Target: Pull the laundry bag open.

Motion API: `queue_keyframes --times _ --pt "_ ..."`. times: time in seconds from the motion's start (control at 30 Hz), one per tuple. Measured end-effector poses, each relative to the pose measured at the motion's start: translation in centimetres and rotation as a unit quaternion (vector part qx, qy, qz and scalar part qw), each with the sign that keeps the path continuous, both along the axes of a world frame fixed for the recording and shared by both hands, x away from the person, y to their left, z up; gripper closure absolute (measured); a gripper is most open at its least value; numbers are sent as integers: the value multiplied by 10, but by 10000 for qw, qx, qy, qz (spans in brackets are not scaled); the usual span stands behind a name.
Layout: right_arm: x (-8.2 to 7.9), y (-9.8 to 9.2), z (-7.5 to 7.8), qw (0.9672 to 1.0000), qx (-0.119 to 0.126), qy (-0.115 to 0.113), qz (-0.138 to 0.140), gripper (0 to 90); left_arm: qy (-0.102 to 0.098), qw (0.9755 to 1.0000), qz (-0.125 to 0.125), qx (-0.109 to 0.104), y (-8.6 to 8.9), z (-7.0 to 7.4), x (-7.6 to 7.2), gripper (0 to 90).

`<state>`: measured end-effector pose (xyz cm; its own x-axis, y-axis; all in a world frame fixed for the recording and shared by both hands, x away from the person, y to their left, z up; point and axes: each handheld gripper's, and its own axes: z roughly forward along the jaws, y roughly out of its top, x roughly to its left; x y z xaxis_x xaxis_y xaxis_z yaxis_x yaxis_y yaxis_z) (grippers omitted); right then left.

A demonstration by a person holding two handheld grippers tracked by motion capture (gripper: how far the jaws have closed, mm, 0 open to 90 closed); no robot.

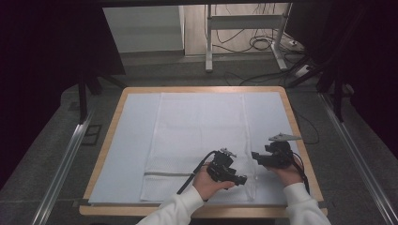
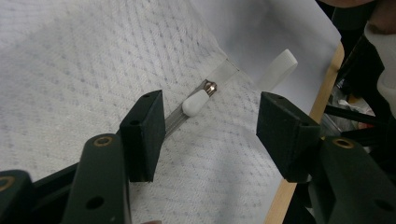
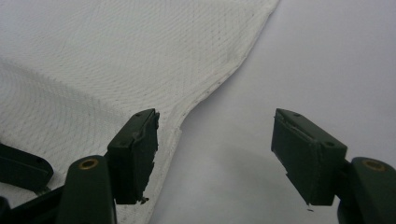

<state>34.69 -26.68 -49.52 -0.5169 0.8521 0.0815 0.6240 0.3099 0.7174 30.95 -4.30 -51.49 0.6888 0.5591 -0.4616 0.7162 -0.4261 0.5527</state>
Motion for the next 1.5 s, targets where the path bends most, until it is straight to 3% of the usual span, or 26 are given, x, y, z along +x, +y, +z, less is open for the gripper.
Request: queue_keyframes --times 0.07,0.77,0.97,1.2,1.3,1.5 --pt "0 0 0 10000 9 -8 4 307 87 9999 8 -80 -1 0 1 443" --pt "0 0 0 10000 1 5 12 305 212 9997 -25 -105 -6 -6 3 527" --pt "0 -1 1 10000 14 -10 -11 305 344 9990 -62 -281 -6 -5 4 536" --pt "0 -2 1 10000 18 -17 -17 305 89 9999 49 -97 -5 -3 3 539" --pt "0 -2 1 10000 15 -20 -19 305 140 9999 91 -26 -2 -4 4 535" --pt "0 -2 1 10000 -5 -18 -23 305 176 9998 55 -108 -7 -6 3 540"
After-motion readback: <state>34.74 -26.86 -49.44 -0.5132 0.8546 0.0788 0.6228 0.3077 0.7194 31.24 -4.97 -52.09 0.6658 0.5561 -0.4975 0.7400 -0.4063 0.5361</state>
